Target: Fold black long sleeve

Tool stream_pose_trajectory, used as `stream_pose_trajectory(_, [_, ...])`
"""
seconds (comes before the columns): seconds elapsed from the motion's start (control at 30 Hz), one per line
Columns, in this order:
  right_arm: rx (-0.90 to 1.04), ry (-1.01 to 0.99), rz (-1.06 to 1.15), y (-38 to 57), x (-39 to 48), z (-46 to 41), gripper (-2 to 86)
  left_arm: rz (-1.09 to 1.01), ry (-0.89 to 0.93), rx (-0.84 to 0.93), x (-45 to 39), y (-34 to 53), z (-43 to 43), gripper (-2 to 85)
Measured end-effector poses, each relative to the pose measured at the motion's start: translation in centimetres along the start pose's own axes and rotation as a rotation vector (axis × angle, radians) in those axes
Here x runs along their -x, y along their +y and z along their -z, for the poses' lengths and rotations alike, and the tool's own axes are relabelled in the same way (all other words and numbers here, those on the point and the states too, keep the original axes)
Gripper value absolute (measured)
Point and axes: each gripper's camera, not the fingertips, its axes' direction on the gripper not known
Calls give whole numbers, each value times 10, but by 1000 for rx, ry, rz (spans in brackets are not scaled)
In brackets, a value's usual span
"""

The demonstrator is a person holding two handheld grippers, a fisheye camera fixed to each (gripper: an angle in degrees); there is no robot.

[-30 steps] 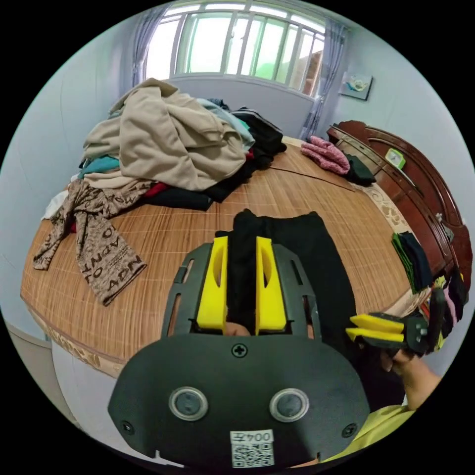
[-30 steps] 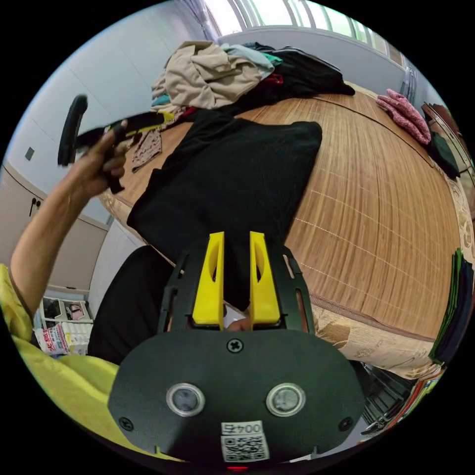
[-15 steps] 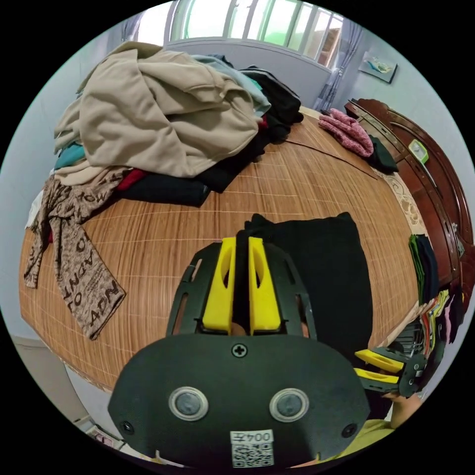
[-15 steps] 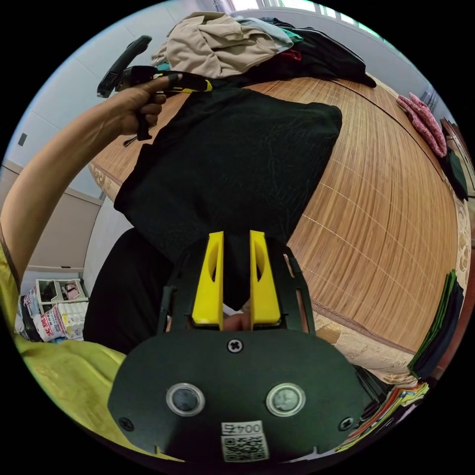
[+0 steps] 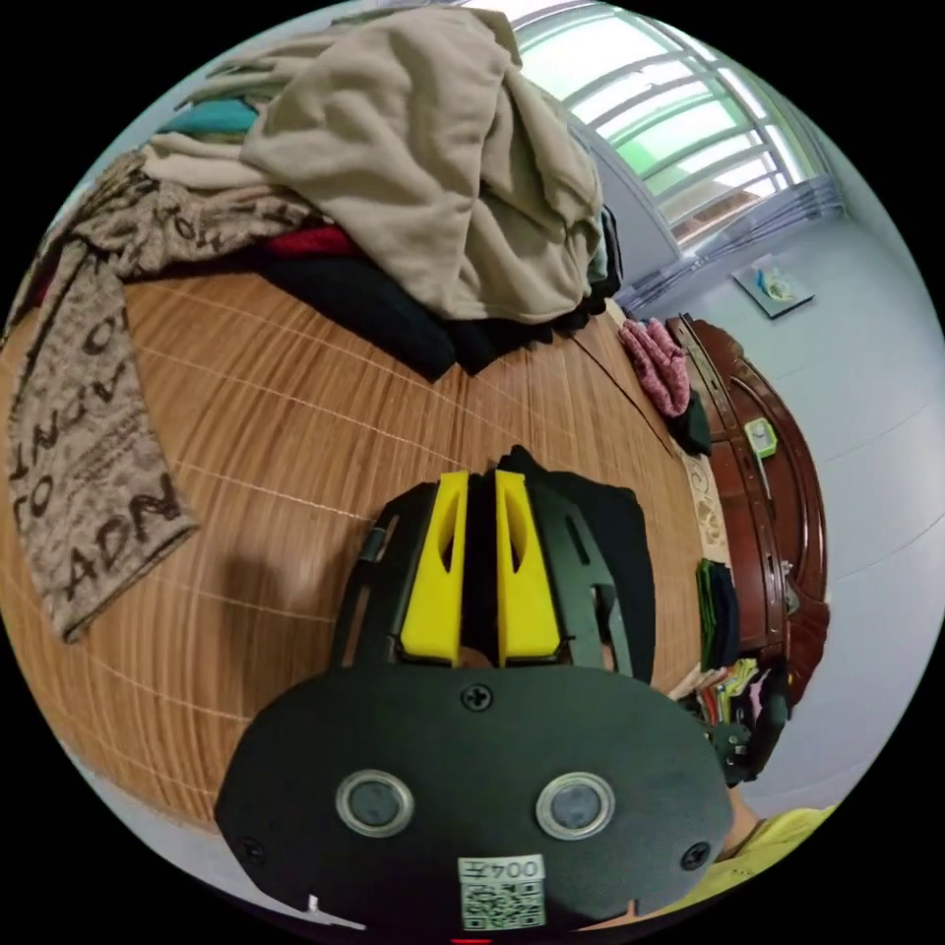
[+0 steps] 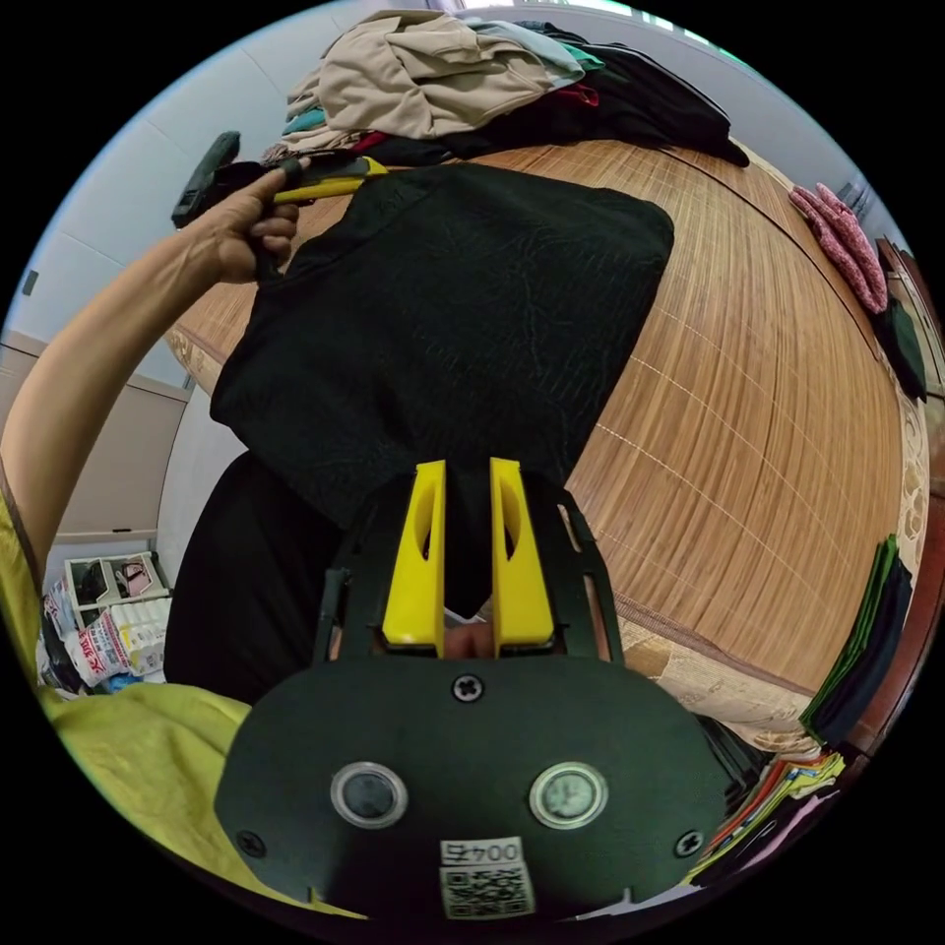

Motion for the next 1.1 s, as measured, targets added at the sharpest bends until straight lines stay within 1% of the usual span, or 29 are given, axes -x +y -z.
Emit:
stream_pose_trajectory(0.03, [2, 8, 1, -3, 2, 0, 75, -6, -32, -29, -4, 1, 9, 8])
stream_pose_trajectory(0.1, [1, 16, -2, -7, 4, 1, 74, -78, -167, -130, -30, 9, 42, 5])
stream_pose_trajectory(0.13, [0, 20, -3, -9, 5, 1, 74, -114, -179, -136, -39, 11, 47, 5])
stream_pose_trajectory(0.17, [-1, 20, -4, -10, 6, 1, 73, -195, -181, -127, -57, 17, 50, 4])
stream_pose_trajectory(0.2, [-2, 18, -9, -12, 6, 1, 72, -274, -170, -97, -74, 24, 47, 4])
stream_pose_trajectory(0.23, [-4, 13, -16, -14, 7, 1, 72, -308, -167, -80, -82, 28, 43, 3])
stream_pose_trajectory(0.27, [-4, 10, -20, -15, 7, 1, 72, -372, -173, -30, -95, 37, 31, 3])
stream_pose_trajectory(0.33, [-6, 3, -28, -18, 7, 1, 72, -449, -266, 117, -105, 48, -2, 3])
stream_pose_trajectory(0.37, [-6, 2, -28, -19, 7, 1, 72, -456, -370, 227, -101, 52, -24, 4])
stream_pose_trajectory(0.4, [-4, 2, -28, -21, 8, 1, 73, -455, -359, 212, -99, 57, -25, 3])
stream_pose_trajectory(0.47, [1, -3, -27, -24, 9, 1, 73, -389, -319, 167, -104, 56, -8, 3])
stream_pose_trajectory(0.53, [-2, -25, -36, -27, 7, 0, 73, -456, -336, 115, -130, 64, 12, 2])
stream_pose_trajectory(0.6, [-7, -44, -48, -29, 6, 0, 73, -590, -356, 93, -175, 89, 32, 2])
stream_pose_trajectory(0.67, [-10, -53, -55, -30, 5, -1, 73, -680, -309, 135, -200, 116, 32, 3])
stream_pose_trajectory(0.73, [-14, -44, -48, -32, 8, -3, 73, -697, -306, 203, -209, 139, 17, 4])
stream_pose_trajectory(0.8, [-4, -17, -21, -34, 13, -5, 73, -698, -367, 396, -205, 165, -27, 5])
stream_pose_trajectory(0.83, [5, 2, 4, -35, 16, -6, 72, -696, -387, 419, -203, 170, -36, 6])
stream_pose_trajectory(0.87, [9, 11, 14, -36, 18, -6, 72, -730, -396, 370, -204, 179, -39, 6])
stream_pose_trajectory(0.9, [21, 23, 28, -38, 20, -8, 72, -774, -417, 358, -210, 184, -40, 6])
stream_pose_trajectory(1.0, [41, 23, 29, -41, 21, -12, 72, -782, -454, 375, -223, 187, -45, 5])
stream_pose_trajectory(1.1, [45, 12, 29, -41, 19, -17, 72, -852, -493, 351, -235, 198, -50, 4])
